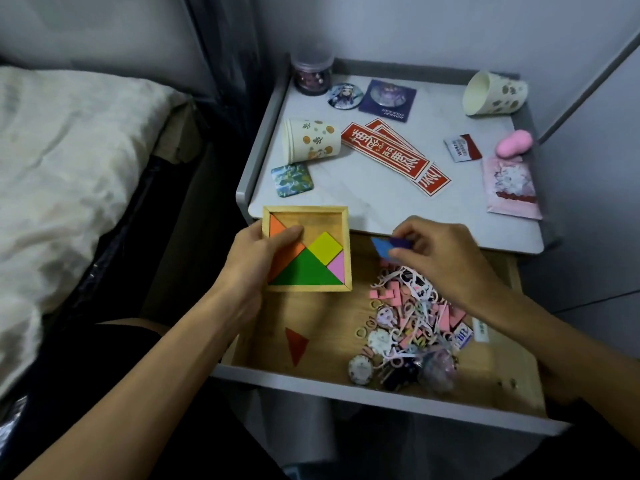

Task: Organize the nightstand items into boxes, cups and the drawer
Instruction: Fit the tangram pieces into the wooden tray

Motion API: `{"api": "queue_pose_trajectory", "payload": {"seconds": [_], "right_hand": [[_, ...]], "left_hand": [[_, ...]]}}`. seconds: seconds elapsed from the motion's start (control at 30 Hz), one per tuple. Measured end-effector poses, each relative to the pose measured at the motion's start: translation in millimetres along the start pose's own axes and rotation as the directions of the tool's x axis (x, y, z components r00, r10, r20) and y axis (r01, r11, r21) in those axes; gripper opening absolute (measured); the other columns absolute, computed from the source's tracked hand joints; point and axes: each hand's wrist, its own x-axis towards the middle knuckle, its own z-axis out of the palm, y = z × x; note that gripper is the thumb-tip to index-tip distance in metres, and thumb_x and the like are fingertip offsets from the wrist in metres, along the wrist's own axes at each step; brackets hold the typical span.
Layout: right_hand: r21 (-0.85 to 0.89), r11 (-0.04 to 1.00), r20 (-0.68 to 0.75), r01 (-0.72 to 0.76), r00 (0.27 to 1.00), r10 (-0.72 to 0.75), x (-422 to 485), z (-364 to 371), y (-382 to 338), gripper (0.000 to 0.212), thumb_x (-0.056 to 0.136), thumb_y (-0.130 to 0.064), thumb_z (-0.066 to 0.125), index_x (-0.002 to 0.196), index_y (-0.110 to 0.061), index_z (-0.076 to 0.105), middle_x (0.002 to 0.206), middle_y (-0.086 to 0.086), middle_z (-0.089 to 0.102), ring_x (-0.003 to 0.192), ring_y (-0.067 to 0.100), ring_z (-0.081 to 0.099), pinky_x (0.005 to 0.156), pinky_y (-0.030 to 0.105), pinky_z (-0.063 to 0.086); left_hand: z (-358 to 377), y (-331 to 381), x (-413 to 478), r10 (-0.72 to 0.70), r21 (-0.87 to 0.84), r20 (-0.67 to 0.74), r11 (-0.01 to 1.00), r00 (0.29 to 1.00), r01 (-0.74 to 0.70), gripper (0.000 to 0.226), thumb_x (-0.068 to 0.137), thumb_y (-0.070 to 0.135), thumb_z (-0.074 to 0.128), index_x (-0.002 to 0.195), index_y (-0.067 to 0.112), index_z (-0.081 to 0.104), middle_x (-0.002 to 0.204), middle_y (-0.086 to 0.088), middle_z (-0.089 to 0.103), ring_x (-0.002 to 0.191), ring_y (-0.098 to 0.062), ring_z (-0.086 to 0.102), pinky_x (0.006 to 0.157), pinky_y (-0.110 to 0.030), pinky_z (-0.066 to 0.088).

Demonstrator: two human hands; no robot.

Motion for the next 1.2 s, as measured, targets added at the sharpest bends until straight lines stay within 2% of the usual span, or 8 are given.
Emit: {"api": "queue_pose_trajectory", "payload": {"seconds": [0.13,0.3,0.43,0.57,0.87,1.03,1.1,1.2], "right_hand": [[0.175,0.981,-0.183,0.078,0.982,-0.045,4.1,-7.8,-18.4,0.011,0.088,-0.017,0.072,0.098,-0.018,0.068,0.083,-0.013,0.064,0.071,-0.007,0.059,0.062,0.006,0.043],[0.041,0.996,-0.072,0.076,0.995,-0.073,20.0,5.3,-24.4,0.010,0.087,-0.022,0.073,0.097,-0.019,0.071,0.079,-0.014,0.063,0.065,-0.003,0.054,0.061,0.007,0.038],[-0.028,0.998,-0.014,0.054,0.998,-0.054,20.9,13.2,-19.4,0.008,0.087,-0.024,0.072,0.095,-0.020,0.073,0.078,-0.007,0.066,0.071,0.008,0.059,0.069,0.027,0.051],[-0.031,0.998,-0.062,0.048,0.997,-0.050,18.0,18.0,-15.8,0.009,0.088,-0.025,0.071,0.091,-0.019,0.076,0.079,-0.002,0.072,0.074,0.012,0.065,0.073,0.034,0.052],[-0.009,0.991,-0.088,0.135,0.987,-0.136,18.8,22.5,-18.2,0.020,0.090,-0.018,0.070,0.109,-0.014,0.076,0.096,0.001,0.070,0.087,0.013,0.065,0.083,0.030,0.053],[0.080,0.985,-0.147,0.152,0.979,-0.139,18.5,16.0,-22.9,0.020,0.097,-0.013,0.059,0.112,-0.016,0.072,0.092,-0.007,0.069,0.077,-0.005,0.061,0.073,0.011,0.046],[0.032,0.987,-0.113,0.157,0.982,-0.153,19.5,11.8,-22.5,0.022,0.101,-0.013,0.050,0.115,-0.019,0.065,0.089,-0.010,0.063,0.077,-0.004,0.059,0.069,0.017,0.047],[-0.124,0.971,-0.007,0.206,0.978,-0.208,18.8,13.6,-21.4,0.021,0.104,-0.018,0.042,0.120,-0.019,0.056,0.108,-0.002,0.065,0.097,0.016,0.060,0.078,0.036,0.048]], "left_hand": [[15.2,-9.8,1.3,-0.014,-0.010,0.057,1.000,0.998,0.014,0.028,0.090,0.010,0.068,0.117,0.005,0.066,0.104,-0.015,0.075,0.096,-0.034,0.071,0.092,-0.045,0.056],[41.5,-20.1,2.7,-0.015,0.034,0.170,0.999,0.985,0.009,0.034,0.088,0.006,0.068,0.121,0.004,0.062,0.111,-0.016,0.073,0.103,-0.035,0.068,0.095,-0.044,0.055],[54.2,-27.0,6.7,-0.004,0.050,0.248,0.999,0.969,-0.009,0.035,0.091,0.002,0.064,0.125,0.005,0.060,0.114,-0.017,0.071,0.106,-0.034,0.067,0.095,-0.043,0.055],[61.6,-31.5,6.6,-0.048,0.051,0.282,0.998,0.958,0.035,0.031,0.094,0.007,0.062,0.125,0.010,0.061,0.114,-0.015,0.072,0.108,-0.034,0.067,0.100,-0.048,0.052],[58.1,-27.4,4.6,-0.086,-0.009,0.260,0.996,0.962,0.091,0.030,0.094,0.013,0.064,0.124,0.009,0.063,0.113,-0.015,0.072,0.108,-0.035,0.067,0.097,-0.045,0.054],[52.4,-25.5,6.3,-0.103,-0.019,0.212,0.994,0.972,0.109,0.028,0.092,0.014,0.067,0.119,0.007,0.065,0.105,-0.012,0.075,0.091,-0.026,0.071,0.086,-0.038,0.058],[49.3,-24.0,7.0,-0.115,-0.032,0.199,0.992,0.973,0.124,0.029,0.091,0.015,0.068,0.119,0.007,0.066,0.104,-0.012,0.075,0.090,-0.027,0.072,0.086,-0.039,0.059],[47.0,-23.8,6.7,-0.119,-0.025,0.197,0.992,0.973,0.126,0.030,0.091,0.015,0.069,0.119,0.006,0.066,0.105,-0.014,0.075,0.094,-0.031,0.071,0.092,-0.045,0.057]]}}
